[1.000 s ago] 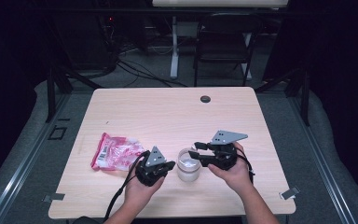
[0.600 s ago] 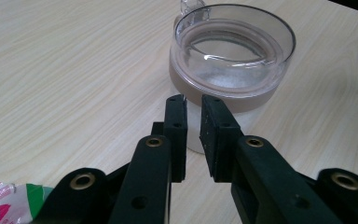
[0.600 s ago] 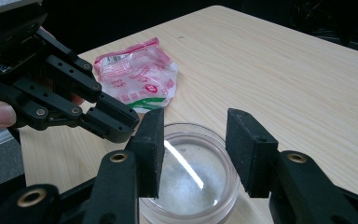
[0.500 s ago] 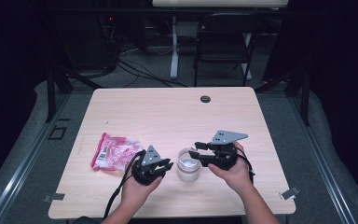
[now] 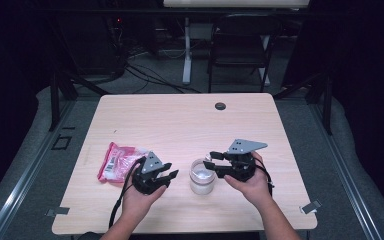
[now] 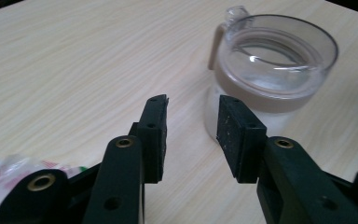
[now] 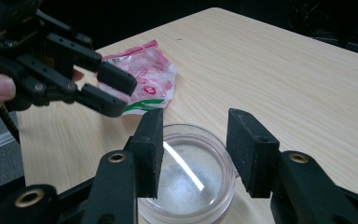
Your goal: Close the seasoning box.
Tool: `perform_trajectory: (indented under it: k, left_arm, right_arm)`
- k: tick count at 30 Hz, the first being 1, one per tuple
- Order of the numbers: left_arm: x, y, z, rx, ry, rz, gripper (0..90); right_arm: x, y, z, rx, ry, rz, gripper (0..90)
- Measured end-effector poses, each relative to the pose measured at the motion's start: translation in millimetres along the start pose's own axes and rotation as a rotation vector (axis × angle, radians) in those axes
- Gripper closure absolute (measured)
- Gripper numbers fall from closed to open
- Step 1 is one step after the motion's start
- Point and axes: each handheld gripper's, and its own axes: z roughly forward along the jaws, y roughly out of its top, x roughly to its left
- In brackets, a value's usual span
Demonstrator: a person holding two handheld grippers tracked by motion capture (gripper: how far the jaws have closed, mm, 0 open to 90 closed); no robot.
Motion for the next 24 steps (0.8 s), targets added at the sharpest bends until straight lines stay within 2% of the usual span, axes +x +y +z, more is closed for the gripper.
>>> perform_trajectory:
  k: [4,11,18,24]
  left_arm:
    - [11.3,-1.2,-9.4,-0.01,0.031,-0.011,59.9]
    - [40.6,-14.4,-27.7,-0.042,0.101,-0.064,51.7]
    - [71.1,-39.0,-47.3,-0.044,0.175,-0.115,46.5]
    - [89.9,-63.9,-61.1,-0.023,0.238,-0.13,45.3]
  right_arm:
    - [-0.3,0.0,-0.3,0.0,-0.002,-0.001,56.0]
    - [-3.4,-0.7,-2.1,-0.002,-0.016,0.006,55.6]
    - [-9.5,-2.8,-4.3,0.003,-0.04,0.02,55.2]
    - [-12.2,-3.5,-5.7,0.002,-0.053,0.029,55.0]
